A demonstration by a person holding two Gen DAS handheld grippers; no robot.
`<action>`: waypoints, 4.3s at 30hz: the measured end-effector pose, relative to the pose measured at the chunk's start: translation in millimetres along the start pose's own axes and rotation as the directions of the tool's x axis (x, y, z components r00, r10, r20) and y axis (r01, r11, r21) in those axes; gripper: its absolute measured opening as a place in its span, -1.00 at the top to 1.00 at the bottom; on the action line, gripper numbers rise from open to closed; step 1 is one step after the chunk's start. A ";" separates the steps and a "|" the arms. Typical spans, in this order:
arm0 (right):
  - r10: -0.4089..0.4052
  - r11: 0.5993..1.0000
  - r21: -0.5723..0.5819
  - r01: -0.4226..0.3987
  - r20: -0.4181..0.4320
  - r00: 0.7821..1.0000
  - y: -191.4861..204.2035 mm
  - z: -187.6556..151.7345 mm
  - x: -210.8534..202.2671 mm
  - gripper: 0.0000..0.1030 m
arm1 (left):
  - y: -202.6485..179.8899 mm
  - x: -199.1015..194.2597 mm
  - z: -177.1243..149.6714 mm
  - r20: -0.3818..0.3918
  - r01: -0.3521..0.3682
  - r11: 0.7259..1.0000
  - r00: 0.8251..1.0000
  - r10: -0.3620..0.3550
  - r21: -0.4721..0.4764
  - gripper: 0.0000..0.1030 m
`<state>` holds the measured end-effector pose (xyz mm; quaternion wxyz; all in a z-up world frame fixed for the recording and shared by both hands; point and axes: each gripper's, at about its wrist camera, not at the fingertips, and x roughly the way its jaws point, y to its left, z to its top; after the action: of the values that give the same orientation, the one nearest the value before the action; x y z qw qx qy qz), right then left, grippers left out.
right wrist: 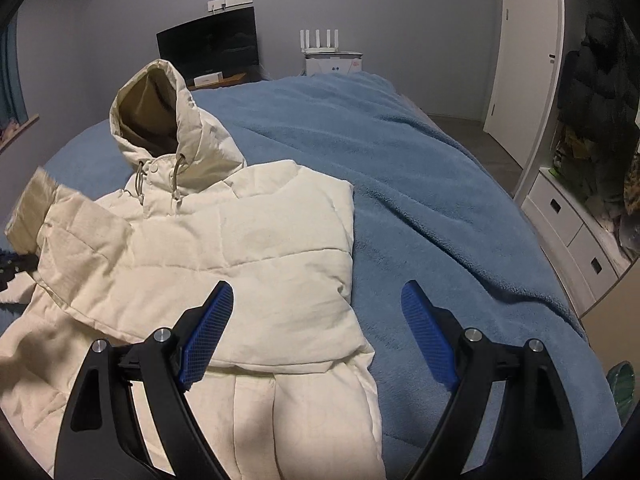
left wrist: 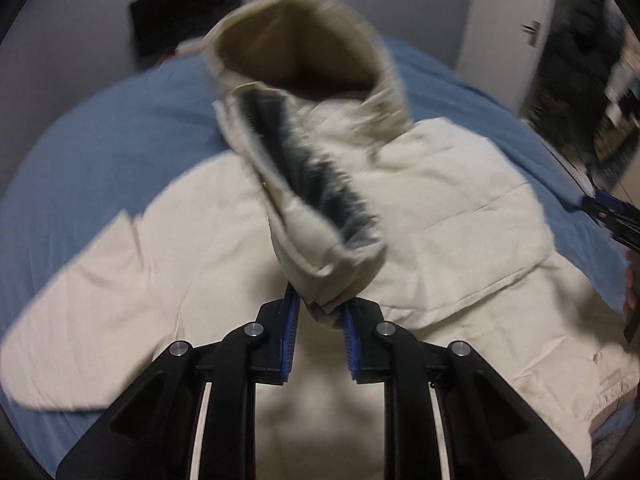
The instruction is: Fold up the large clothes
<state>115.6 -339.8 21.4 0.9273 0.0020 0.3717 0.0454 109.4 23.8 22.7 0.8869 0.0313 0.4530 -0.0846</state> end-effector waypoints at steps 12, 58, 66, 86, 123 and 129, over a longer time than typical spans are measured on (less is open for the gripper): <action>0.052 0.999 0.017 -0.051 -0.071 0.996 3.1 -13.9 17.1 -0.59 | 32.1 46.0 -30.0 -0.136 -0.058 0.991 0.990 0.042 -0.118 -0.22; 0.090 0.996 -0.011 -0.090 0.072 0.993 39.2 -25.5 42.4 -0.85 | 136.3 -62.6 -16.3 0.090 -0.332 0.901 0.925 0.369 -0.279 -0.87; 0.129 0.992 -0.013 -0.129 0.175 0.976 43.0 -19.2 8.6 -0.85 | 254.2 -73.4 -73.0 -0.111 -0.474 0.765 0.872 0.477 -0.436 -0.87; 0.159 0.987 -0.042 -0.155 0.098 0.982 65.7 -29.2 22.0 -0.85 | 401.6 -57.9 -168.5 -0.186 -0.345 0.387 0.901 0.392 -0.855 0.54; 0.134 0.989 0.047 -0.141 0.128 0.983 36.9 -14.4 14.7 -0.85 | -103.8 -50.4 74.4 0.427 -0.064 0.983 0.904 -0.017 0.175 0.89; 0.134 0.982 0.121 -0.147 0.114 0.984 19.5 -14.1 20.5 -0.85 | -97.1 14.3 55.8 0.254 0.035 0.990 0.965 -0.070 0.140 0.90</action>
<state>119.0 -319.1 -2.3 0.9380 0.0905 0.3233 0.0866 144.9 -80.9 45.9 0.9316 0.0673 0.3277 -0.1418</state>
